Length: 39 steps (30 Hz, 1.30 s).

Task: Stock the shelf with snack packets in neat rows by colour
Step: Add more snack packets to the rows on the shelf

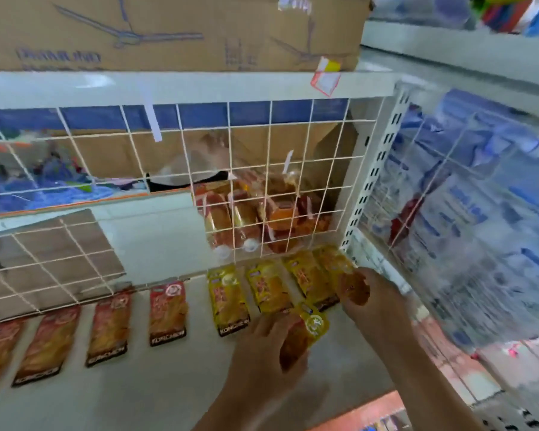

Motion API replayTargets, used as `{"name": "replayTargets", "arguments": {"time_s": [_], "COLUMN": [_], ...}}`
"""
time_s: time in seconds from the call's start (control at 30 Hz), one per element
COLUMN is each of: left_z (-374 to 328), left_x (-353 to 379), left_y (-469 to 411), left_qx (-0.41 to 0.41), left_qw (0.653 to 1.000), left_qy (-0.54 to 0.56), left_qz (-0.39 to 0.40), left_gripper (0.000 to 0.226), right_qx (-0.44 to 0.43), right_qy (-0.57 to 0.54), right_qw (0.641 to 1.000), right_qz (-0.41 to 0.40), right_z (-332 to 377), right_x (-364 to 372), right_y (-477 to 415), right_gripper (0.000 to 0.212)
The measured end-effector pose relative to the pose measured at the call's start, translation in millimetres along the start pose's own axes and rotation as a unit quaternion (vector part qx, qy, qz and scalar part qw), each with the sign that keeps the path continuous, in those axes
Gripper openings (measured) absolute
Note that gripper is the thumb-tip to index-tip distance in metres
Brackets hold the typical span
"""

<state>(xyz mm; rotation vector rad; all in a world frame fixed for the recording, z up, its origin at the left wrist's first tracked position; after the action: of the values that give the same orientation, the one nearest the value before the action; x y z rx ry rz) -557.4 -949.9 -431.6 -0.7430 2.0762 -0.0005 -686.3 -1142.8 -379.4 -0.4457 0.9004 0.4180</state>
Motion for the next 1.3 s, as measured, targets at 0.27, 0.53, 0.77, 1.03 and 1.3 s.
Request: {"name": "replayTargets", "arguments": {"time_s": [0.27, 0.53, 0.77, 1.03, 1.3], "left_z": [2, -1, -3, -4, -2], "left_x": [17, 17, 14, 14, 15], "left_y": [-7, -9, -8, -9, -8], "left_qx": [-0.016, -0.017, -0.020, -0.019, -0.019], "left_qw": [0.999, 0.998, 0.998, 0.998, 0.999], "left_qy": [-0.039, -0.051, -0.047, -0.047, -0.033], "left_qz": [-0.034, -0.034, -0.034, -0.035, -0.034], "left_gripper": [0.052, 0.052, 0.053, 0.052, 0.051], "right_qx": [-0.023, -0.032, -0.027, -0.054, -0.152], "right_qy": [-0.025, 0.025, 0.070, 0.032, 0.107], "right_qw": [0.999, 0.999, 0.997, 0.998, 0.978], "right_qz": [0.019, 0.011, 0.013, 0.015, 0.091], "right_z": [-21, -24, -26, -17, 30], "right_x": [20, 35, 41, 33, 42], "right_y": [-52, -60, -62, -59, -42], "right_gripper": [0.012, 0.020, 0.029, 0.022, 0.038]}}
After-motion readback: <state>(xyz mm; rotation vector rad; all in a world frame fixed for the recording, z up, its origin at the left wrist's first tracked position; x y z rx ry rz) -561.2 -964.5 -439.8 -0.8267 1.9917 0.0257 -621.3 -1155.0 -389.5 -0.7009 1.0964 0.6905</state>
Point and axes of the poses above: each hand's wrist, its own y-axis away from the middle knuckle, its own x-axis out of the palm, z = x × y, the point moved 2 cm from there along -y, towards the middle knuckle, and after that the axes turned 3 degrees about -x, right-handed, at the moved point
